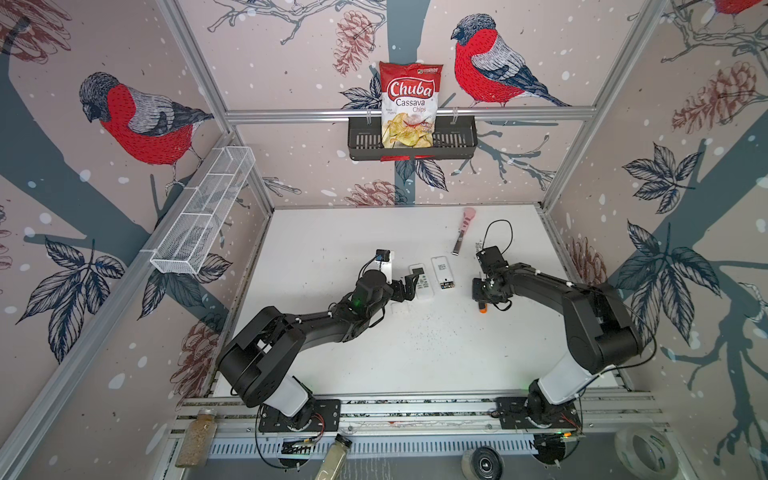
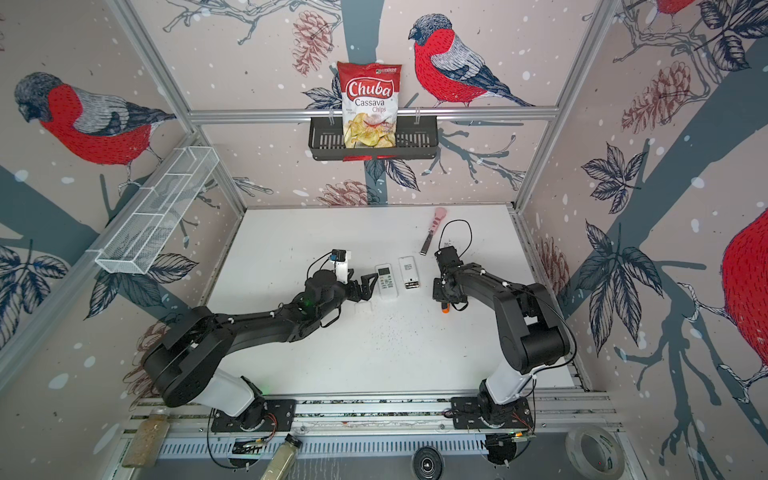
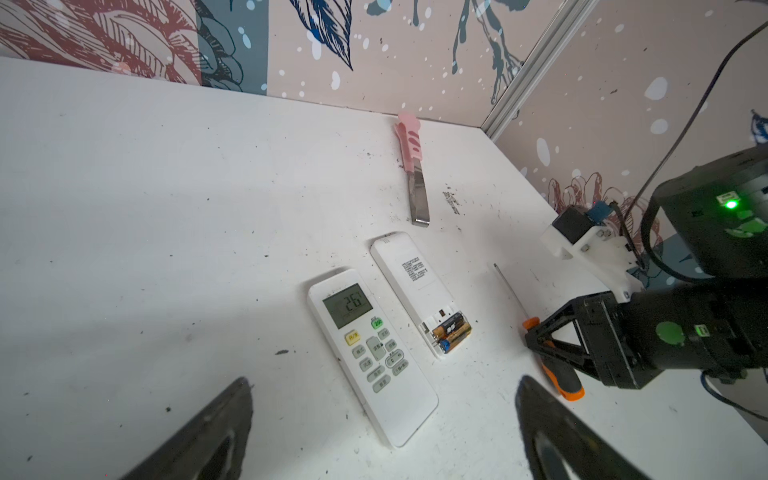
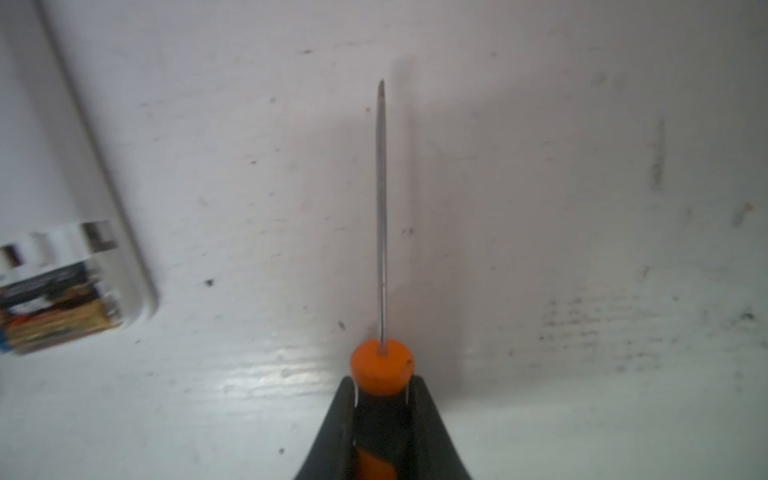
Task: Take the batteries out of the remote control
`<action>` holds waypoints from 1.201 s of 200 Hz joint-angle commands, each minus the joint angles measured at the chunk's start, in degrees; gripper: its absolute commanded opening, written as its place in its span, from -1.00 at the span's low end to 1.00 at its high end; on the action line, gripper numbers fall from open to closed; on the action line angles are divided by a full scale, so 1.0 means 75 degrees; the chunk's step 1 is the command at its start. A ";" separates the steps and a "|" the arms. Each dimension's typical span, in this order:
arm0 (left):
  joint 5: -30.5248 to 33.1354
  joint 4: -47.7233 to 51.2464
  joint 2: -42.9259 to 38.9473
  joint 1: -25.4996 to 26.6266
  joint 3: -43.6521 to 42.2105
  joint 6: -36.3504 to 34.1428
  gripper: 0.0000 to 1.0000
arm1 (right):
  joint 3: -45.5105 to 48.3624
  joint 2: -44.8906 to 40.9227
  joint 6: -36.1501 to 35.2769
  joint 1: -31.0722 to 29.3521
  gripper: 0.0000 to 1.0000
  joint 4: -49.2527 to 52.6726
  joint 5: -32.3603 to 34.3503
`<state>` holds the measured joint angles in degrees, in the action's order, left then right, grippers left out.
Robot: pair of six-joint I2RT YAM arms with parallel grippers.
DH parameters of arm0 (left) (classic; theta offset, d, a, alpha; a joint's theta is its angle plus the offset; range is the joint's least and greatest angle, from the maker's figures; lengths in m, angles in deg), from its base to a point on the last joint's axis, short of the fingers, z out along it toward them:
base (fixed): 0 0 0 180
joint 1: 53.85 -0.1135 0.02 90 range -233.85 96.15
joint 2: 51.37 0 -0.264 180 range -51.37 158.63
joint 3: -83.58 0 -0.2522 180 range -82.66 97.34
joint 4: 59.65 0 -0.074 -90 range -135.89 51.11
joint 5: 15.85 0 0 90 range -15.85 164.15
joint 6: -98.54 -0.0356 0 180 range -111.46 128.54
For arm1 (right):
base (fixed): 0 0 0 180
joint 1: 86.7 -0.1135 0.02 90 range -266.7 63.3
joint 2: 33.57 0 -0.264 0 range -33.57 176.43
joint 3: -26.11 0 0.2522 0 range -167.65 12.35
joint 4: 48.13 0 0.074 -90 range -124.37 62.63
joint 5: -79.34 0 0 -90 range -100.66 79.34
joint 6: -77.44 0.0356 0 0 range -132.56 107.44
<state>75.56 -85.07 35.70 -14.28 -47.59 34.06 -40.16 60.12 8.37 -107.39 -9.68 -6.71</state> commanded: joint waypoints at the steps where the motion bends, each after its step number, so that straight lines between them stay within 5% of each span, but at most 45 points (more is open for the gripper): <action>1: -0.0605 -0.0595 -0.0158 -0.0190 -0.0131 0.0311 0.94 | -0.0009 -0.0390 -0.0189 -0.0200 -0.64 -0.0090 -0.0209; 63: -0.1664 -0.0356 -0.0103 -0.0733 0.0135 0.0605 0.69 | -0.0436 -0.1053 -0.0905 -0.1064 -0.68 -0.0809 -0.1642; 131: -0.2887 -0.1092 0.0528 -0.1232 0.0387 0.1298 0.29 | -0.1434 -0.0423 -0.1385 -0.2177 -0.69 -0.1213 -0.1939; 240: -0.4629 -0.6180 0.2449 -0.1558 -0.0012 0.3156 -0.14 | -0.1562 -0.0375 -0.1612 -0.2543 -0.68 -0.1572 -0.2859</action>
<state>44.45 -115.14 51.96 -25.19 -47.04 52.46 -51.70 57.56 -2.30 -126.38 -19.30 -24.85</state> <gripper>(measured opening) 0.440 0.214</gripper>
